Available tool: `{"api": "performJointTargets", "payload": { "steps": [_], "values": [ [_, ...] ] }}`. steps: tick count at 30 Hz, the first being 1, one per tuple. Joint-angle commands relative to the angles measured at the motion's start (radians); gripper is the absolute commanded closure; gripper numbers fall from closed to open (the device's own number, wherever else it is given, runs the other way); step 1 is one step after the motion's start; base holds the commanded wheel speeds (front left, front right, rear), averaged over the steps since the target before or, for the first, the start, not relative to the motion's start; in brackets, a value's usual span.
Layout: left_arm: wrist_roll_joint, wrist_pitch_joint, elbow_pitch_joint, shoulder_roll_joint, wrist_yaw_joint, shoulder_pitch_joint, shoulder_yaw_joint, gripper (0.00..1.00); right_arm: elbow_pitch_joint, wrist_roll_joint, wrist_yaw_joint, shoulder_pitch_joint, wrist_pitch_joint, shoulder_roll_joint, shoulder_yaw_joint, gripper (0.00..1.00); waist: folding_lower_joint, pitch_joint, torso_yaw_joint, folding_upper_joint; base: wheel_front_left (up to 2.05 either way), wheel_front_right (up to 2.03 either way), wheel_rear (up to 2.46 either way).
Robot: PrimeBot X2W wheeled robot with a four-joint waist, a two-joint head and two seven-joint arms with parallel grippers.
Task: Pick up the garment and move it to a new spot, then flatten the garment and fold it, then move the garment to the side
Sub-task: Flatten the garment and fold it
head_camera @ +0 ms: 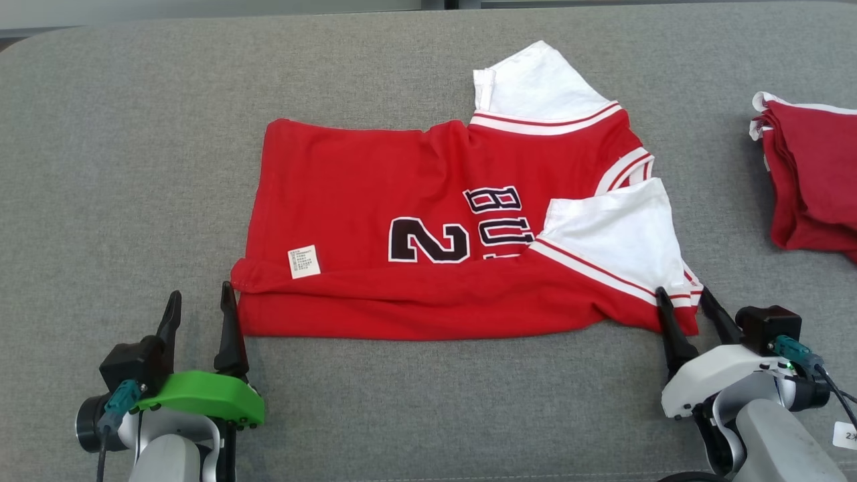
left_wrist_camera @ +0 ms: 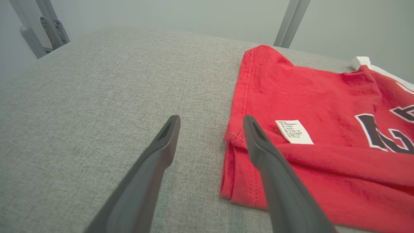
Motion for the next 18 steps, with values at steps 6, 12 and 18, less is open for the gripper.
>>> {"api": "performJointTargets", "payload": {
  "steps": [6, 12, 18],
  "values": [
    [-0.02, 0.0, -0.001, 0.006, -0.005, 0.015, 0.0, 0.0, 0.009, 0.032, -0.001, -0.01, 0.011, -0.03, 0.035, 1.0, 0.0, 0.002, -0.003, 0.0, 0.0, 0.0, 0.0],
    [-0.042, 0.0, 0.043, 0.006, -0.031, 0.004, -0.023, 0.0, -0.032, 0.03, -0.001, -0.028, 0.006, -0.069, -0.007, 1.0, 0.0, 0.001, -0.009, 0.0, 0.0, 0.0, 0.0],
    [-0.065, 0.0, 0.092, 0.006, -0.048, -0.015, -0.038, 0.0, -0.05, 0.021, -0.001, -0.041, 0.006, -0.079, -0.001, 1.0, 0.0, 0.002, -0.015, 0.0, 0.0, 0.0, 0.0]
  ]
}}
